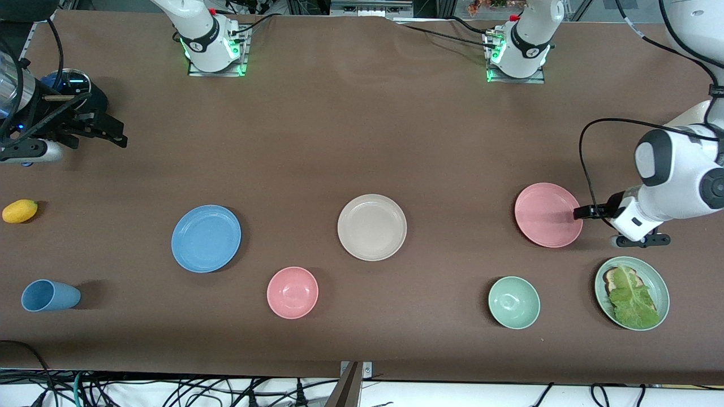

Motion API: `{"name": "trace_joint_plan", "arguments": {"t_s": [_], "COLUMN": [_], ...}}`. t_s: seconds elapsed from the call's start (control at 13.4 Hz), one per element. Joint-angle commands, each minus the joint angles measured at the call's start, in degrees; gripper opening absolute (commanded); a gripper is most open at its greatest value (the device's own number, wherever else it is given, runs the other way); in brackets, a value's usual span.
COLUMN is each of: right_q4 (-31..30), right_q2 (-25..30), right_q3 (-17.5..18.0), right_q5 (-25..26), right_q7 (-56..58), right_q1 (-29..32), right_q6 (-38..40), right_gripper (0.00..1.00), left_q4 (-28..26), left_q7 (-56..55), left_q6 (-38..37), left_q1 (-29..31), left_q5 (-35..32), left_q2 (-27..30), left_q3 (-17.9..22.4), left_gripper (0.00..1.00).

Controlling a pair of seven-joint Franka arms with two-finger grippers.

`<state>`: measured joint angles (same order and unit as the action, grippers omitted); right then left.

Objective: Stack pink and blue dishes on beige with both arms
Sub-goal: 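Reach the left gripper to the pink plate rim and grasp it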

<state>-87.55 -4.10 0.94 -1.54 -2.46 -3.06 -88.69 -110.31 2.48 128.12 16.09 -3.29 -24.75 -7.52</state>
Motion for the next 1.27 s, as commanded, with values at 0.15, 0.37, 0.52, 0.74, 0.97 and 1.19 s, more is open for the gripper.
{"name": "trace_joint_plan", "arguments": {"t_s": [0.15,0.37,0.52,0.74,0.97,1.19], "right_q4": [0.89,0.89,0.97,1.32,1.15,1.32], "right_q2": [-0.38,-0.47,-0.82,-1.17,-1.61,-3.7], "right_q3": [0.2,0.02,0.02,0.02,-0.24,-0.24], "right_q5": [0.31,0.31,0.22,0.3,0.31,0.13], "right_q7": [-0.71,-0.71,-0.8,-0.71,0.08,0.17], "right_q1": [0.59,1.12,2.43,3.14,4.45,5.25], "right_q6": [0.18,-0.08,-0.17,-0.78,-1.93,-2.1], "right_gripper": [1.0,1.0,1.0,1.0,1.0,1.0], "left_q4": [-13.34,-13.09,-12.74,-12.74,-12.65,-9.24], "left_q7": [0.6,0.07,-1.15,-1.77,-1.95,-4.93], "left_q6": [18.19,18.39,18.04,18.04,17.69,11.14], "left_q1": [2.71,4.12,4.57,4.48,4.13,3.86], "left_q5": [-1.19,-1.02,-0.75,-0.75,-0.75,-0.75], "left_q2": [1.9,-0.03,-0.38,-1.17,-1.17,-0.12], "left_q3": [-0.21,-0.21,-0.3,-0.3,-0.3,-1.26], "left_gripper": [1.0,1.0,0.45,0.02,0.0,0.0]}}
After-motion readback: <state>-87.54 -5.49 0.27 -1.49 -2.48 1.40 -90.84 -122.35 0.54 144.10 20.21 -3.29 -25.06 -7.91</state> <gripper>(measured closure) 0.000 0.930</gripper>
